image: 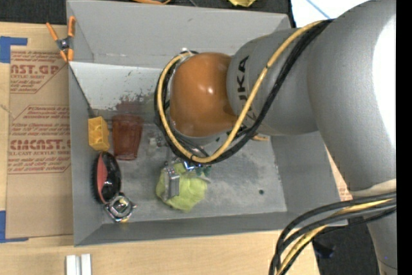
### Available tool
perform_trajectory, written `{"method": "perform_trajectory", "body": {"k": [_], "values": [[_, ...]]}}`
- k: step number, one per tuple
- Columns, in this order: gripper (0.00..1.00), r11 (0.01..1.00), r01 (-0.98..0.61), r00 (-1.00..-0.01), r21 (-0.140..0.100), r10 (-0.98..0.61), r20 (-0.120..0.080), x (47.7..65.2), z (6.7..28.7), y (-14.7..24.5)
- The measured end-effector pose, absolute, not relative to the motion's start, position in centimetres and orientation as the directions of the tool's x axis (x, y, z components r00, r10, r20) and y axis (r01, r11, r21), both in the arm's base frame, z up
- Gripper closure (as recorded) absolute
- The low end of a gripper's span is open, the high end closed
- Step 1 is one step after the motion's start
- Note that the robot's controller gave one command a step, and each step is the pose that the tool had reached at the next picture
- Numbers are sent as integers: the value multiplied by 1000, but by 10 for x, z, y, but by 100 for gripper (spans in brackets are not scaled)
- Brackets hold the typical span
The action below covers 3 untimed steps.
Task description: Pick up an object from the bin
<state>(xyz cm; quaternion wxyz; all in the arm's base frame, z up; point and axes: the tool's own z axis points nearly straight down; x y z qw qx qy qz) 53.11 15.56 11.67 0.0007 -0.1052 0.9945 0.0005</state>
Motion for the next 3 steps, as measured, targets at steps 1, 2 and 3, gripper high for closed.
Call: {"method": "perform_trajectory", "body": {"k": [1,2,3], "values": [[0,996,-89,-996,4,-89,-5,495,137,138],[0,977,-214,-977,-1,-214,2,512,98,108],[0,999,-31,-999,7,-31,-5,498,70,106]]}}
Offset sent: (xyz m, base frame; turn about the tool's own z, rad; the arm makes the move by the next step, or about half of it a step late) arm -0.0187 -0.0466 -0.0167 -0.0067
